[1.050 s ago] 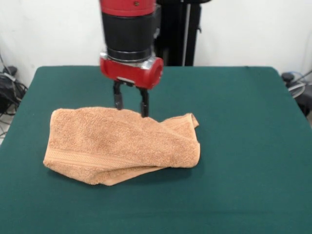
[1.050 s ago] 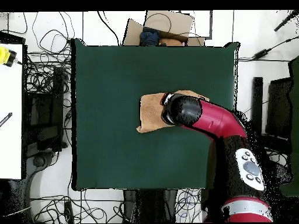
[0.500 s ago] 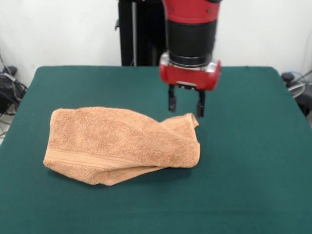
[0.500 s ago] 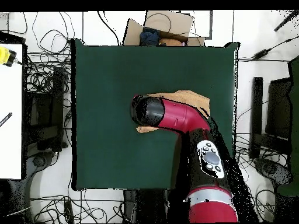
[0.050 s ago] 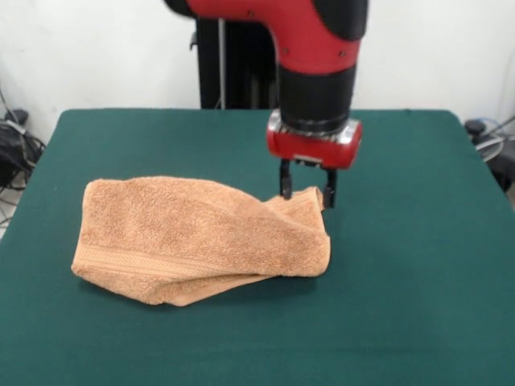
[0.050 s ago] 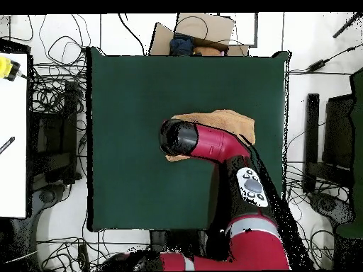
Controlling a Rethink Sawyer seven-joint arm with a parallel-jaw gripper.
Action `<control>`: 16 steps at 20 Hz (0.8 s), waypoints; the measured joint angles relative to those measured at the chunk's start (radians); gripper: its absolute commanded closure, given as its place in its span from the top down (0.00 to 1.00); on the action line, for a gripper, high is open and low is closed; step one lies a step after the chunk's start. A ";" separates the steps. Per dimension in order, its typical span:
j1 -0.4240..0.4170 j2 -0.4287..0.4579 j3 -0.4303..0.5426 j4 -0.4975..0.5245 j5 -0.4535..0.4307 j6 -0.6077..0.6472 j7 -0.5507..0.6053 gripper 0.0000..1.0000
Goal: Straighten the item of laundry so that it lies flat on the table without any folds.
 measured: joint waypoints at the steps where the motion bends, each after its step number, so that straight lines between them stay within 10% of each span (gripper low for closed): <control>1: -0.006 0.015 0.000 -0.003 0.000 -0.008 0.000 1.00; 8: -0.035 0.161 -0.018 -0.040 -0.020 -0.054 0.000 1.00; 16: 0.096 0.127 -0.112 -0.014 -0.026 -0.070 0.000 1.00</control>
